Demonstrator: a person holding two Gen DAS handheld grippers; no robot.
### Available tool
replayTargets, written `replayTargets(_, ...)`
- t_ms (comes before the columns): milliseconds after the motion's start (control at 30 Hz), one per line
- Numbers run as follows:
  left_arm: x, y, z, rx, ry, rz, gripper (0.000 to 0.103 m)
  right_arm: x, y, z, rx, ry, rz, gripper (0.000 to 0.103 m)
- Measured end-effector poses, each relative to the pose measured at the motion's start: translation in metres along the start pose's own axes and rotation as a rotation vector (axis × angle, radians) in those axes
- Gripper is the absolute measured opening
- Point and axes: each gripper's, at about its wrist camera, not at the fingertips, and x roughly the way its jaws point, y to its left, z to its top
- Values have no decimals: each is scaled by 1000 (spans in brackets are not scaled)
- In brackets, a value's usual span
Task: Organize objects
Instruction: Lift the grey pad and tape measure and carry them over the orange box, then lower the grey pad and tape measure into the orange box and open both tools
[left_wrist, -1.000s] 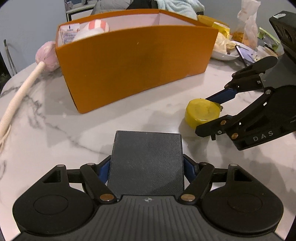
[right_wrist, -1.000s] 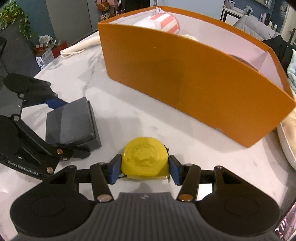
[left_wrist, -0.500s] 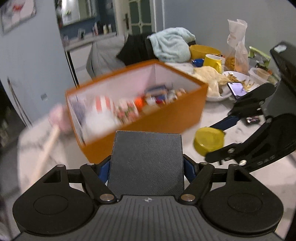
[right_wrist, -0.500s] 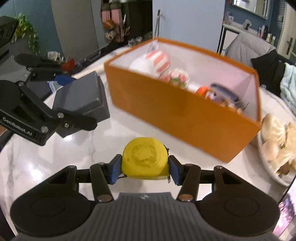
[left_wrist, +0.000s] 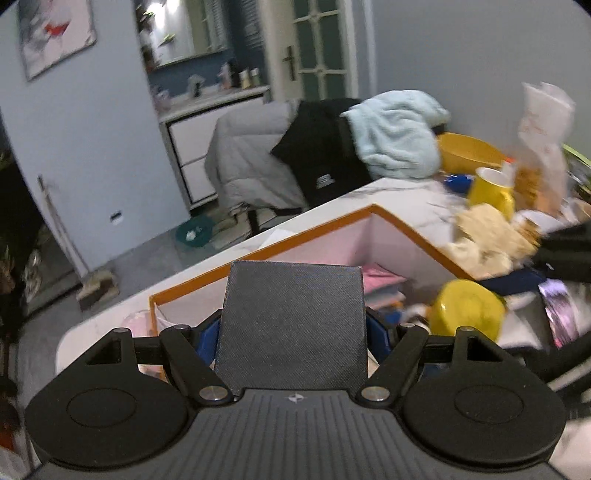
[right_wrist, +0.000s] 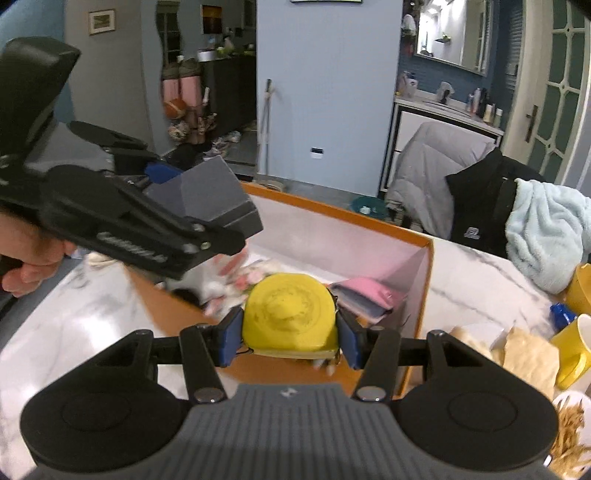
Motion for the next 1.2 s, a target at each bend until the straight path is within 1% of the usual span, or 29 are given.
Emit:
replayTargets(67, 19, 5, 2, -48, 24, 13, 88, 17, -5, 5, 5, 11, -12, 56)
replayTargets(167, 42, 10, 4, -73, 62, 65, 89, 36, -10, 10, -1, 33, -32, 56)
replayTargets(200, 50, 14, 5, -99, 76, 70, 89, 43, -12, 11, -4, 40, -36, 56)
replayTargets(267, 54, 23, 7, -162, 78, 66, 89, 54, -13, 15, -15, 49, -37, 56)
replayTargets(333, 56, 27, 10, -195, 69, 78, 89, 60, -12, 15, -31, 50, -42, 56)
replayTargets(500, 66, 21, 12, -162, 93, 114, 89, 82, -2, 23, -69, 77, -57, 56)
replayTargets(600, 69, 21, 9, -176, 96, 125, 89, 91, 6, 25, -91, 85, -61, 56)
replayTargets(833, 70, 19, 10, -156, 97, 124, 89, 111, 12, 26, -92, 116, -96, 56)
replayTargets(1000, 70, 20, 11, -162, 94, 119, 90, 114, 10, 26, -81, 119, -103, 56)
replayTargets(1067, 71, 20, 10, -157, 109, 123, 90, 114, 8, 27, -69, 123, -107, 56)
replayTargets(1100, 72, 20, 9, -153, 124, 125, 90, 113, 8, 28, -65, 117, -113, 57)
replayTargets(1167, 73, 20, 6, -143, 137, 131, 91, 110, 6, 31, -51, 103, -126, 65)
replayTargets(1200, 71, 20, 5, -139, 133, 135, 91, 109, 6, 32, -43, 97, -124, 65)
